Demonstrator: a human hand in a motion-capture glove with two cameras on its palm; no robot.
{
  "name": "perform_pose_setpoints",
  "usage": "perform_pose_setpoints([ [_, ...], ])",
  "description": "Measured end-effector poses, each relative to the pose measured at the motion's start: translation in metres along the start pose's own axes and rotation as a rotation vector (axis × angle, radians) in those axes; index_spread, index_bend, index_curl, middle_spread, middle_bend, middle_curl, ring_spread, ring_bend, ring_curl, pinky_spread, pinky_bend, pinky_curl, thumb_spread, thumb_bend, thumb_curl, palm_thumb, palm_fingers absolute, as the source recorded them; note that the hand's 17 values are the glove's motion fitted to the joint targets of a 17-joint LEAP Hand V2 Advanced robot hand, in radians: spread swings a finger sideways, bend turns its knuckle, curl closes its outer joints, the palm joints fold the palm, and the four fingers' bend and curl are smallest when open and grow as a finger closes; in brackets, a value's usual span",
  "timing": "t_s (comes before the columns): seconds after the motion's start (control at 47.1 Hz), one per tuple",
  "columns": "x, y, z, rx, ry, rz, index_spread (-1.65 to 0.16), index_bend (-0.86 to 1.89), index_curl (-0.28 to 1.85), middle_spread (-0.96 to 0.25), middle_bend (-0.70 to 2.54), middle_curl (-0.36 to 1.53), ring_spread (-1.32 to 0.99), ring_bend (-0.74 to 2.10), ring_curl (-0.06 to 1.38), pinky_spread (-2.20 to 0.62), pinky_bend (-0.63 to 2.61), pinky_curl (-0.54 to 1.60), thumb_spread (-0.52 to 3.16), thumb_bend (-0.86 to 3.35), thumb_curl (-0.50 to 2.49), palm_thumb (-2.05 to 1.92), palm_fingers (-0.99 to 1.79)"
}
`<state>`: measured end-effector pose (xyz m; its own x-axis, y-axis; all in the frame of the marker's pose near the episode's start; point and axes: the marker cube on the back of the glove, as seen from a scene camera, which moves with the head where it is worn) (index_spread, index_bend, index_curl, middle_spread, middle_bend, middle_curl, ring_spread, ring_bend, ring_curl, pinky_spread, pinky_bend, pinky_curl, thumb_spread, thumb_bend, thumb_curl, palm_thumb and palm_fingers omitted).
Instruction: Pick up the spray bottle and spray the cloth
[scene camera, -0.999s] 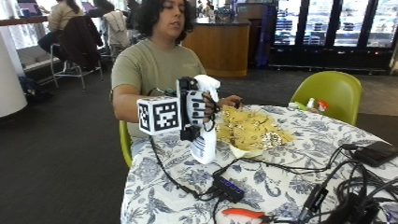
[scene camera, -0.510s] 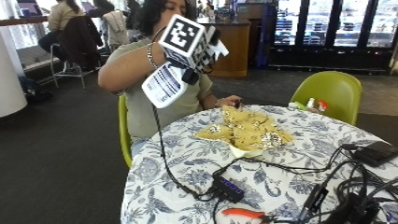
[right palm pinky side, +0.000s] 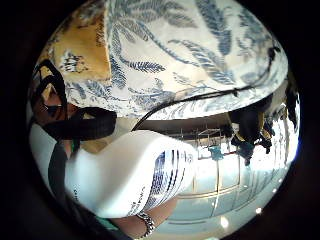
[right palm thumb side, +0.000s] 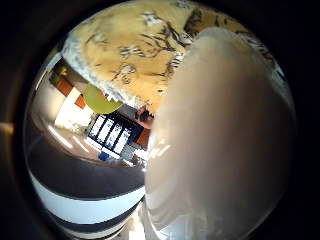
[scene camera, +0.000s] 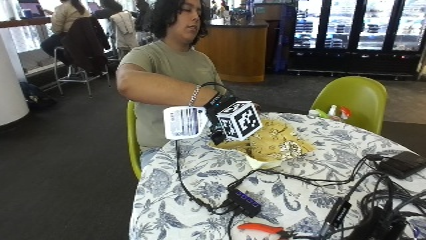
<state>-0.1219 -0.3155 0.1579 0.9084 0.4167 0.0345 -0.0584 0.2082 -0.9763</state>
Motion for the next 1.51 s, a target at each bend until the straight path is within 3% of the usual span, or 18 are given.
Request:
perform_pose_setpoints([
  [0.106,-0.025,0.022,-0.011,0.030,-0.021,-0.106,-0.25,0.22,0.52,-0.15,0.64,0.55,-0.17,0.76,0.47,-0.24,0.59,0.45,0.97,0.00,0.67,1.00,1.34],
  [0.191,-0.068,0.065,-0.028,0.126,-0.075,-0.320,-0.25,0.20,0.53,-0.15,0.64,0.55,-0.17,0.76,0.47,-0.24,0.58,0.45,1.02,0.00,0.67,1.00,1.33],
  [0.467,-0.216,0.122,-0.065,0.829,-0.339,-1.090,-0.25,0.19,0.55,-0.15,0.63,0.55,-0.17,0.76,0.47,-0.24,0.58,0.45,1.08,-0.01,0.68,1.00,1.36],
  [0.616,-0.268,0.095,-0.063,1.036,-0.459,-1.329,-0.25,0.21,0.57,-0.15,0.65,0.56,-0.17,0.78,0.48,-0.25,0.56,0.44,1.01,-0.03,0.69,0.98,1.40],
  [0.765,-0.298,0.032,-0.070,1.056,-0.559,-1.358,-0.25,0.22,0.58,-0.16,0.66,0.56,-0.17,0.78,0.48,-0.26,0.57,0.44,0.93,-0.02,0.71,0.97,1.39],
  [0.871,-0.282,-0.009,-0.043,0.822,-0.408,-1.383,-0.25,0.22,0.59,-0.15,0.66,0.56,-0.17,0.79,0.48,-0.26,0.57,0.44,0.88,-0.02,0.73,0.97,1.39],
  [0.977,-0.305,-0.042,-0.053,0.977,-0.526,-1.332,-0.25,0.23,0.59,-0.15,0.66,0.56,-0.17,0.79,0.48,-0.26,0.57,0.44,0.85,-0.02,0.74,0.97,1.39],
  [1.126,-0.304,-0.053,-0.053,0.983,-0.539,-1.327,-0.25,0.23,0.60,-0.15,0.67,0.56,-0.17,0.78,0.48,-0.26,0.57,0.44,0.81,-0.01,0.76,0.99,1.39],
  [1.232,-0.293,-0.060,-0.040,0.832,-0.412,-1.327,-0.25,0.23,0.61,-0.15,0.67,0.56,-0.17,0.78,0.48,-0.26,0.57,0.45,0.78,-0.02,0.77,0.99,1.39],
  [1.317,-0.312,-0.059,-0.049,0.846,-0.503,-1.316,-0.25,0.23,0.61,-0.15,0.67,0.56,-0.17,0.78,0.48,-0.26,0.57,0.45,0.76,-0.02,0.78,0.99,1.39],
  [1.445,-0.309,-0.071,-0.057,0.939,-0.433,-1.267,-0.25,0.23,0.61,-0.15,0.68,0.56,-0.17,0.79,0.48,-0.26,0.57,0.45,0.75,-0.02,0.79,0.99,1.39],
  [1.509,-0.306,-0.067,-0.052,0.892,-0.433,-1.280,-0.26,0.23,0.62,-0.15,0.68,0.56,-0.17,0.79,0.48,-0.26,0.57,0.45,0.74,-0.02,0.80,0.99,1.39],
])
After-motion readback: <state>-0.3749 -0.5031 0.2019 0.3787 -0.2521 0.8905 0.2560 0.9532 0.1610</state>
